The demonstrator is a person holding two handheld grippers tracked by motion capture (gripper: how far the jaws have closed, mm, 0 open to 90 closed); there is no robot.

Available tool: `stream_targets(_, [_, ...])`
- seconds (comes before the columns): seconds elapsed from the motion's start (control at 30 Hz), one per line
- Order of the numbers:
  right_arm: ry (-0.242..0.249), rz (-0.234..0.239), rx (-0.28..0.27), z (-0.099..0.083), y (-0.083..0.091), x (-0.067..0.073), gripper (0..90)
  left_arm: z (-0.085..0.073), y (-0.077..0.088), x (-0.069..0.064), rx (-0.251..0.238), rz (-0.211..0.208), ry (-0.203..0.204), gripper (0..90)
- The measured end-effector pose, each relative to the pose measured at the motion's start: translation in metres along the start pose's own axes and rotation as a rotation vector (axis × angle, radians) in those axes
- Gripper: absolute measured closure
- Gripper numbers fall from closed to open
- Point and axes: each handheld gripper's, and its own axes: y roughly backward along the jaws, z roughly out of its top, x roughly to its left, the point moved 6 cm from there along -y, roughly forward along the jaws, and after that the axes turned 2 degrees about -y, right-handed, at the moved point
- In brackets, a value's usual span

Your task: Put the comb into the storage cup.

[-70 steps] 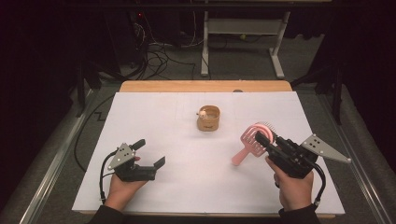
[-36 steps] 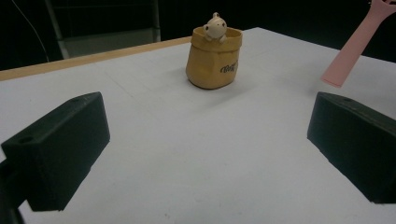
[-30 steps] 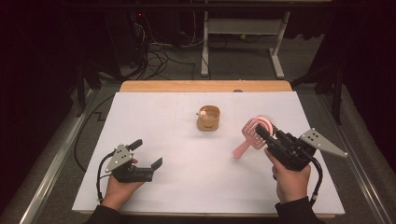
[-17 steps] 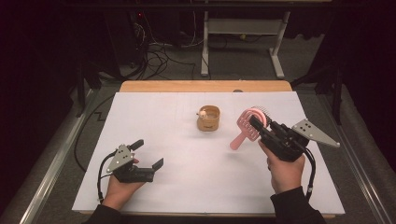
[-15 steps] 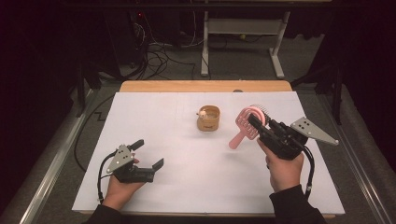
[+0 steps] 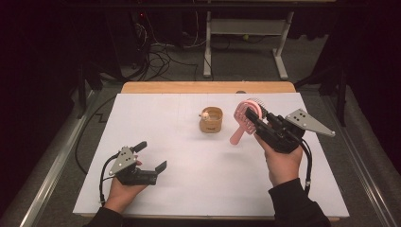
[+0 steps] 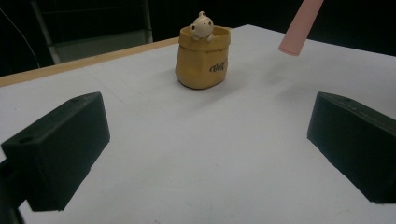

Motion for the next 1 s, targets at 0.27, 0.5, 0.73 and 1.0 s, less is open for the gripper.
stream_targets(0.27, [-0.009, -0.002, -0.008, 0.006, -0.004, 0.000, 67.1, -0.001, -0.001, -0.002, 0.005, -0.008, -0.001, 0.0])
stream_targets(0.5, [0.000, 0.004, -0.021, 0.013, -0.008, 0.002, 67.2, -0.001, -0.002, -0.002, 0.012, -0.010, -0.002, 0.0])
stream_targets(0.73, [-0.009, -0.003, -0.037, 0.017, -0.011, 0.001, 67.2, -0.002, -0.001, -0.002, 0.014, -0.007, -0.003, 0.0])
stream_targets(1.0, [-0.004, -0.012, -0.046, 0.024, -0.016, 0.000, 67.2, -0.002, -0.002, -0.001, 0.013, -0.006, 0.000, 0.0])
